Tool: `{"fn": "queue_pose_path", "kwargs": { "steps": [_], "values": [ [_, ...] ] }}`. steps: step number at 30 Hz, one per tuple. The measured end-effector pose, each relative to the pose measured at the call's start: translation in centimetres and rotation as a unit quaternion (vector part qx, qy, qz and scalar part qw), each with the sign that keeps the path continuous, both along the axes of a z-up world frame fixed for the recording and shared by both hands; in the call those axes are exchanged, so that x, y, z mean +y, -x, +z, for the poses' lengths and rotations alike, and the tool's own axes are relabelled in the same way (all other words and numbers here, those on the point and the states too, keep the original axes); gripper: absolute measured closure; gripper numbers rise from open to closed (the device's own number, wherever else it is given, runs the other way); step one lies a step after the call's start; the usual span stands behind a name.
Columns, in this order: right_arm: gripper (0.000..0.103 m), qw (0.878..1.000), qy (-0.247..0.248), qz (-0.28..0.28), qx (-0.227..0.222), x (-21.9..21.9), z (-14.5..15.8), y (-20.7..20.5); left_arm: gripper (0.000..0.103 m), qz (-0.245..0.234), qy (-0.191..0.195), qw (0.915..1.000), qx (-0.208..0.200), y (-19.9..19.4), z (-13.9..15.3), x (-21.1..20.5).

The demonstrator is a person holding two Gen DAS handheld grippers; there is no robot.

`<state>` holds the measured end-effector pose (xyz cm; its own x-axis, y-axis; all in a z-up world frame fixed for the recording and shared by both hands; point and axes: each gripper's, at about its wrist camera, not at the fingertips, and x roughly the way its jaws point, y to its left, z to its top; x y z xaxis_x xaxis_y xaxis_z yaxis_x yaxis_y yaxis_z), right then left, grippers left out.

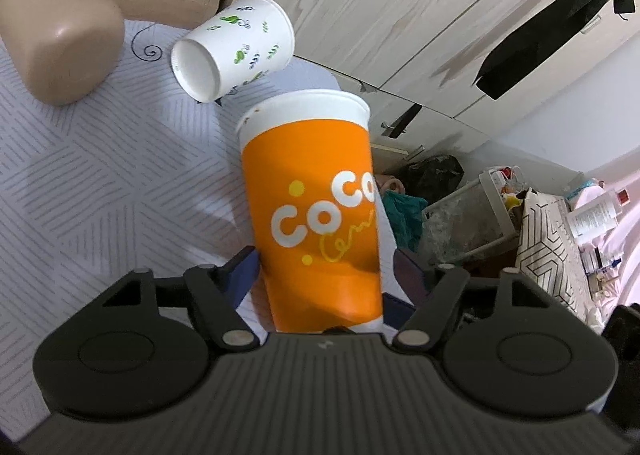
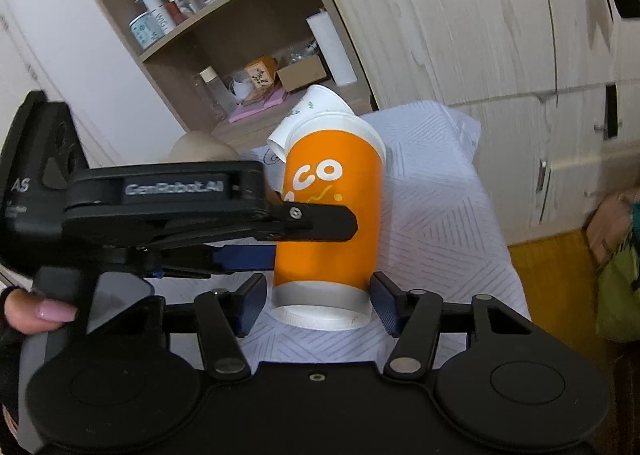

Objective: Flip cup upright
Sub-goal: 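Lift the orange cup with the right tool while the left tool approaches it, then grasp the orange cup with the left tool while the right tool holds it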

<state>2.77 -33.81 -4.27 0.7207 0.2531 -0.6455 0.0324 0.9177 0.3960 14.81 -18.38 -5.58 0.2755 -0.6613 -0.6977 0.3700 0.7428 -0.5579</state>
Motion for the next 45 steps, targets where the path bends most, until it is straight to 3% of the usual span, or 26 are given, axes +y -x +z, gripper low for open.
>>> {"fn": "queue_pose_path", "kwargs": {
  "steps": [5, 10, 12, 15, 24, 30, 33, 37, 45],
  "values": [
    [0.031, 0.999, 0.03, 0.006, -0.014, 0.5, 0.4, -0.2, 0.037, -0.004, 0.006, 1.0, 0.004, -0.4, -0.2, 0.2],
    [0.029, 1.0, 0.009, 0.016, -0.008, 0.1, -0.1, -1.3, 0.037, -0.014, 0.001, 0.9999, -0.001, -0.1, -0.1, 0.4],
    [0.035, 1.0, 0.008, 0.016, -0.005, 0.3, -0.2, -1.3, 0.037, -0.014, -0.007, 0.9998, -0.009, 0.2, 0.1, 0.6],
    [0.036, 1.0, -0.009, 0.018, 0.004, 0.5, 0.0, -0.9, 0.037, -0.016, -0.017, 0.9997, -0.006, 0.7, 0.5, 1.0],
    [0.036, 0.996, -0.048, 0.075, 0.016, 4.4, 0.8, 0.8, 0.037, -0.021, -0.044, 0.9985, -0.026, 3.8, 2.2, 6.3],
    [0.036, 0.992, -0.049, 0.11, 0.031, 7.7, -0.1, 0.0, 0.037, 0.003, -0.052, 0.9986, -0.011, 4.1, 1.4, 10.0],
    [0.035, 0.992, -0.034, 0.115, 0.03, 8.6, -0.3, -0.4, 0.037, 0.004, -0.037, 0.9993, 0.001, 3.8, 0.9, 11.2],
    [0.02, 0.993, -0.032, 0.113, 0.025, 8.4, -0.1, -0.2, 0.022, -0.02, -0.021, 0.9995, 0.013, 3.4, 0.6, 11.7],
    [0.019, 0.992, -0.047, 0.112, 0.04, 7.4, -0.5, -2.6, 0.014, -0.015, -0.008, 0.9997, 0.015, 1.1, -0.2, 11.7]
  ]
}}
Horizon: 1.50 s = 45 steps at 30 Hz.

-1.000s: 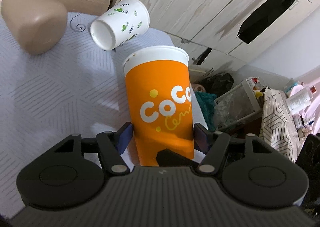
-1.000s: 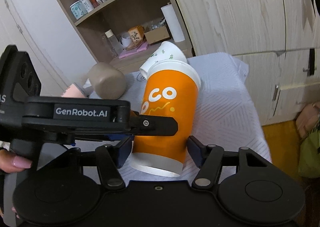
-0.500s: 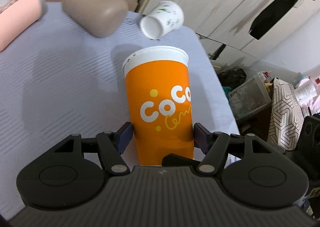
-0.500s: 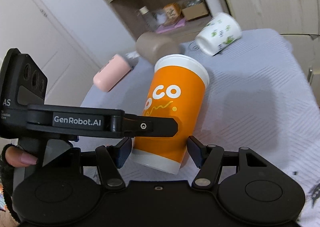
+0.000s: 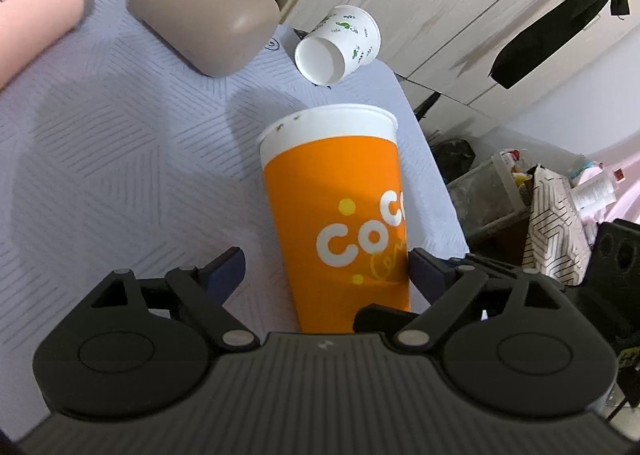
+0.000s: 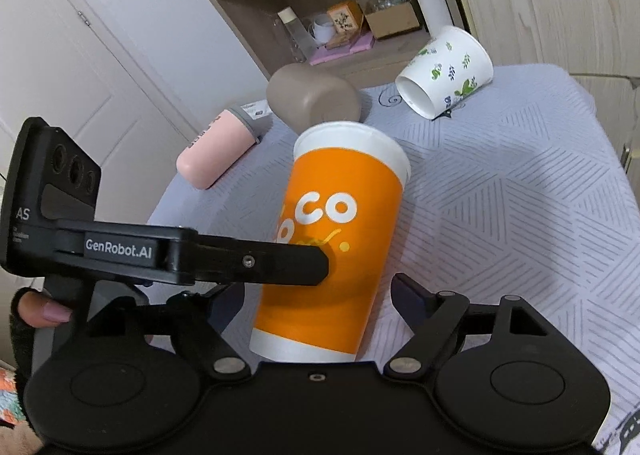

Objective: Flip cup upright
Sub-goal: 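Grasp the orange cup with the left tool while the right tool holds it, then rotate the orange cup upright with the left tool, opening the right tool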

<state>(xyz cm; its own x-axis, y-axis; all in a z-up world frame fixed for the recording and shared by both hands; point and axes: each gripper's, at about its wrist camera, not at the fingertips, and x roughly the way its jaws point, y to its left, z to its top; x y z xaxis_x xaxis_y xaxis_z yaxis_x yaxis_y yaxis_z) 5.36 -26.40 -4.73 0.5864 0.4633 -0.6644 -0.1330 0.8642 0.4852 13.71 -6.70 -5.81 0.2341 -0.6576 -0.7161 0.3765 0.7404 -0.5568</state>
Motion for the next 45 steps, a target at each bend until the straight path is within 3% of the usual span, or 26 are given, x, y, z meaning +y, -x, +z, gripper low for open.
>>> {"fn": "queue_pose_path", "kwargs": {
  "steps": [4, 5, 7, 8, 11, 15, 18, 25, 28, 32, 36, 40, 45],
  "values": [
    [0.019, 1.0, -0.02, 0.005, 0.008, -0.3, -0.6, -0.9, 0.014, -0.011, 0.018, 0.9996, 0.022, -0.7, -1.0, -0.7],
    [0.026, 1.0, -0.024, 0.006, 0.008, -0.4, -0.7, -1.0, 0.015, -0.01, 0.021, 0.9996, 0.018, -0.7, -1.1, -0.8],
    [0.03, 1.0, -0.024, 0.011, 0.004, -0.4, -0.6, -0.9, 0.019, -0.011, 0.017, 0.9998, 0.005, -0.6, -1.0, -1.1],
    [0.03, 1.0, -0.023, 0.013, 0.0, -0.3, -0.6, -0.8, 0.029, -0.016, 0.015, 0.9998, -0.003, -0.4, -0.9, -1.1],
    [0.031, 0.999, 0.003, 0.029, -0.023, 0.7, -0.1, -0.3, 0.029, -0.03, 0.004, 0.9987, -0.04, 0.5, -0.1, -1.1],
    [0.031, 0.995, 0.039, 0.053, -0.073, 2.3, 1.0, 0.8, 0.03, -0.038, -0.013, 0.9919, -0.12, 2.7, 1.7, -0.3],
    [0.031, 0.987, 0.079, 0.075, -0.118, 4.1, 1.8, 1.8, 0.03, -0.037, -0.022, 0.9854, -0.165, 3.9, 2.8, 0.5],
    [0.031, 0.963, 0.153, 0.089, -0.203, 7.1, 2.4, 2.6, 0.031, -0.015, -0.02, 0.975, -0.221, 4.6, 4.1, 2.4],
    [0.031, 0.956, 0.174, 0.085, -0.22, 8.1, 1.8, 2.0, 0.03, -0.009, -0.011, 0.9726, -0.232, 4.5, 4.2, 3.3],
    [0.031, 0.956, 0.164, 0.08, -0.23, 8.3, 1.4, 1.1, 0.03, 0.002, -0.021, 0.969, -0.246, 4.1, 4.1, 3.7],
    [0.031, 0.941, 0.201, 0.075, -0.261, 9.7, 0.7, 0.7, 0.03, 0.013, -0.027, 0.9636, -0.265, 3.9, 3.8, 3.7],
    [0.03, 0.919, 0.255, 0.073, -0.292, 11.2, 0.1, 0.4, 0.03, 0.024, -0.027, 0.9621, -0.27, 3.2, 3.7, 3.8],
    [0.03, 0.924, 0.242, 0.072, -0.288, 11.0, -0.2, -1.1, 0.03, 0.037, -0.037, 0.9606, -0.273, 2.3, 3.3, 3.5]
  ]
}}
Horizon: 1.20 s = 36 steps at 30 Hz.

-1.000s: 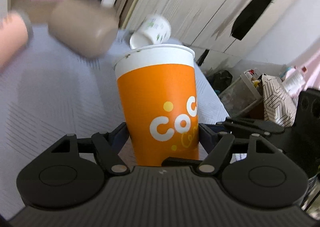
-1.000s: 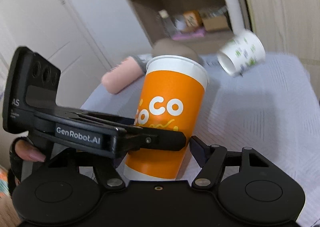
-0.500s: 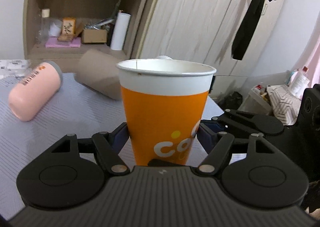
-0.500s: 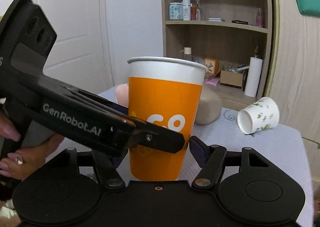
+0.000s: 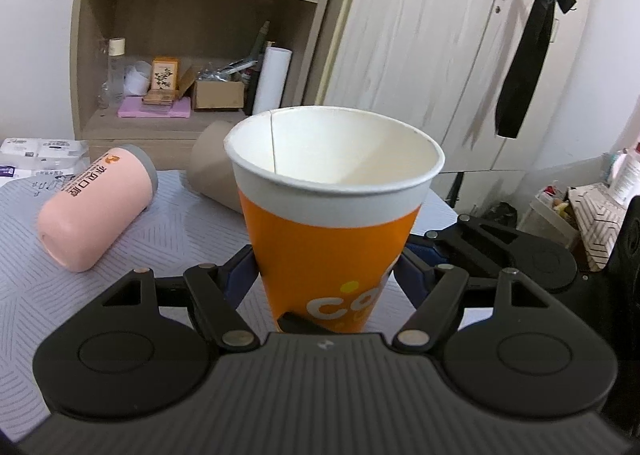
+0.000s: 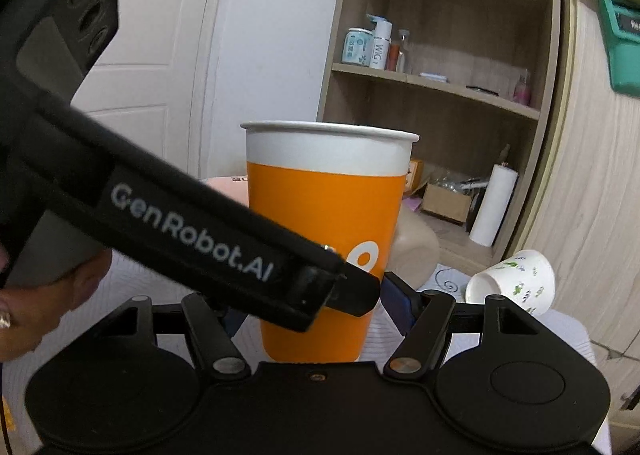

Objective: Flip cup upright
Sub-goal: 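Rotate the orange cup upright with the left tool, opening the right tool, then lower the upright orange cup onto the table and open the left tool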

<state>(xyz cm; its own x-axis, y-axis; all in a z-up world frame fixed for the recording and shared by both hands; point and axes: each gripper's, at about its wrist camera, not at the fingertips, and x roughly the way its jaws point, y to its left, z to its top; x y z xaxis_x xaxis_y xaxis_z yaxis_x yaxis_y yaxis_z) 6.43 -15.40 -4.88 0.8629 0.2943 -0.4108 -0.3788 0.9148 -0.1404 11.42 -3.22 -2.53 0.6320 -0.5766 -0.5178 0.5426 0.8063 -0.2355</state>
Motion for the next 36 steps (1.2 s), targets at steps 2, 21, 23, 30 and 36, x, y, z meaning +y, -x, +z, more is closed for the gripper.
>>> {"fn": "queue_pose_path", "kwargs": {
  "steps": [2, 21, 23, 30, 36],
  "values": [
    [0.03, 1.0, -0.007, -0.002, 0.004, -0.3, -0.1, -0.4, 0.03, 0.001, -0.001, 1.0, 0.002, -0.4, -0.3, -0.2],
    [0.03, 0.998, -0.038, -0.009, 0.052, -2.7, -2.0, -2.0, 0.029, -0.041, -0.029, 0.9987, 0.006, 0.8, -1.2, -3.5],
    [0.029, 0.998, -0.035, -0.01, 0.053, -2.7, -2.0, -1.9, 0.028, -0.039, -0.029, 0.9988, 0.004, 0.9, -1.2, -3.5],
    [0.018, 0.997, -0.039, -0.022, 0.058, -3.3, -1.9, -0.9, 0.023, -0.042, -0.024, 0.9985, 0.024, 1.1, -1.5, -3.3],
    [0.017, 0.997, -0.044, -0.027, 0.055, -3.7, -1.5, 0.4, 0.018, -0.033, -0.016, 0.9991, 0.022, 1.9, -1.1, -2.9]
  ]
}}
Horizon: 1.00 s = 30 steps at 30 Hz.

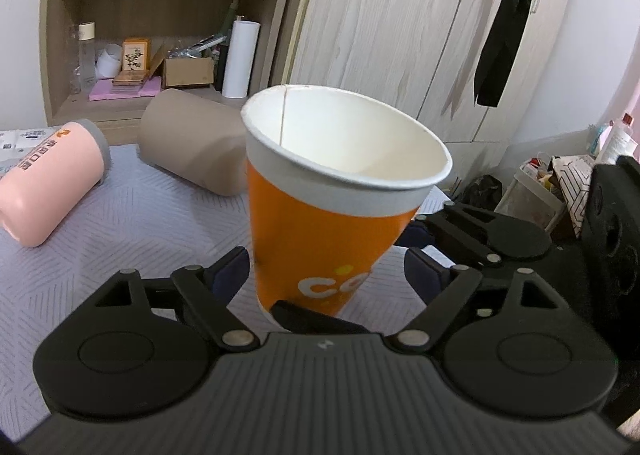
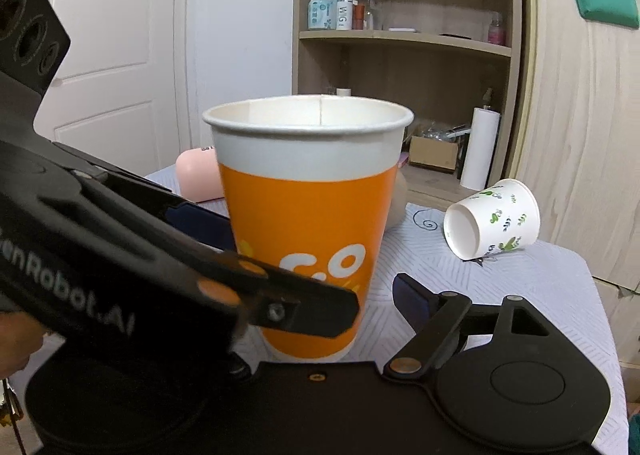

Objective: Flip cup upright
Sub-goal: 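Lower the upright orange cup onto the table and open the left tool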

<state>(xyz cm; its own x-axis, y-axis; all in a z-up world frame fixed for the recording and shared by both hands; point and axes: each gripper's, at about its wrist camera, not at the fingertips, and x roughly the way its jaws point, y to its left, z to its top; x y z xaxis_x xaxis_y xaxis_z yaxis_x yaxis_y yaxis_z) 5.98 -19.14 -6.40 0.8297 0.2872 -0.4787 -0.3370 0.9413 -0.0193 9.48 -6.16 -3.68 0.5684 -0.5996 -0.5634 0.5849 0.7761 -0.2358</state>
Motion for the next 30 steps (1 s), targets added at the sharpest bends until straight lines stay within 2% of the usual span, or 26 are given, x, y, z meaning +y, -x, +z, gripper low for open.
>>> {"fn": "queue_pose_path", "kwargs": {
  "steps": [9, 14, 20, 25, 30],
  "values": [
    [0.016, 1.0, -0.014, -0.019, -0.003, -0.5, 0.8, 2.8, 0.018, 0.035, 0.02, 0.9991, 0.007, 2.3, 1.4, 2.8],
    [0.016, 0.999, -0.021, -0.036, -0.01, -0.8, 2.0, 5.2, 0.018, 0.082, -0.012, 0.9962, -0.027, 5.0, 2.5, 3.8],
    [0.014, 0.998, -0.013, -0.057, -0.026, -0.3, 4.1, 8.3, 0.014, 0.127, -0.045, 0.9888, -0.063, 7.9, 3.9, 4.4],
    [0.014, 0.997, -0.007, -0.077, -0.031, 0.0, 5.6, 10.1, 0.01, 0.143, -0.062, 0.9841, -0.086, 10.3, 5.3, 4.9],
    [0.013, 0.995, -0.006, -0.092, -0.035, 0.2, 6.5, 11.5, 0.008, 0.156, -0.067, 0.9814, -0.089, 12.0, 6.2, 5.5]
  ]
}}
